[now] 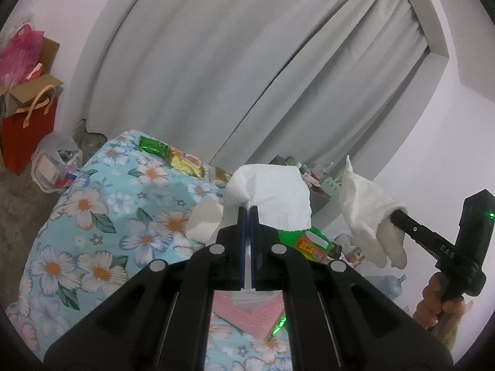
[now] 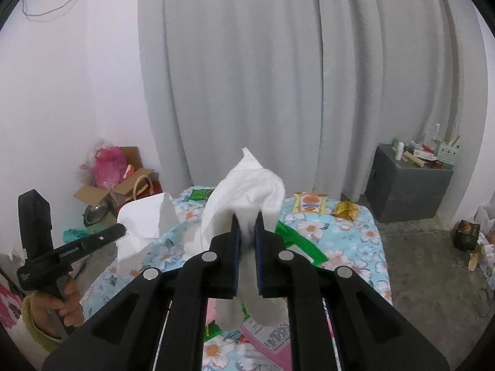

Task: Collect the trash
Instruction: 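Lift the tissue and glove off the bed with both tools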

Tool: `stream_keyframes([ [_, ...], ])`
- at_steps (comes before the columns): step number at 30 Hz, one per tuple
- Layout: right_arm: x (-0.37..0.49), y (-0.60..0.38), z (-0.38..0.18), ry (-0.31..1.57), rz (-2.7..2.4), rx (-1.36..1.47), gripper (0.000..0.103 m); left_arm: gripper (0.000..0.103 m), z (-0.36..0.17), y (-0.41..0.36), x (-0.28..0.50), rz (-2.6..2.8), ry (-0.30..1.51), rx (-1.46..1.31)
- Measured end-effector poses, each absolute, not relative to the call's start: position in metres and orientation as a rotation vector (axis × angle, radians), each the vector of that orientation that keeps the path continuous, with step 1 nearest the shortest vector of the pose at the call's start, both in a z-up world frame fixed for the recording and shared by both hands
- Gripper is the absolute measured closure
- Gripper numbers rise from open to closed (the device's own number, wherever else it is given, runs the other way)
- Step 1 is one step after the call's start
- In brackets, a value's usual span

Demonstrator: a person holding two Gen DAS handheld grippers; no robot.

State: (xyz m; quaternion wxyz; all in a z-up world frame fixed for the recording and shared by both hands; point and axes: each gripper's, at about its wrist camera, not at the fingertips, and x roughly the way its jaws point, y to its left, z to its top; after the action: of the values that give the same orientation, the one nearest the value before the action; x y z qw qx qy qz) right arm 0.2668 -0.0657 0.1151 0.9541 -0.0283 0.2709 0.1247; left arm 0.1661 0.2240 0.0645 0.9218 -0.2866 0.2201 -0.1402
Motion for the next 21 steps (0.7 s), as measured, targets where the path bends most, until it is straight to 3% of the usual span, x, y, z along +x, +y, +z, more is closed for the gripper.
stream_keyframes([
  [21, 0.188, -0.144, 0.145, 0.483, 0.13, 0.028, 0.094, 0.103, 0.114, 0.138, 0.124, -0.476, 0.423, -0.484],
])
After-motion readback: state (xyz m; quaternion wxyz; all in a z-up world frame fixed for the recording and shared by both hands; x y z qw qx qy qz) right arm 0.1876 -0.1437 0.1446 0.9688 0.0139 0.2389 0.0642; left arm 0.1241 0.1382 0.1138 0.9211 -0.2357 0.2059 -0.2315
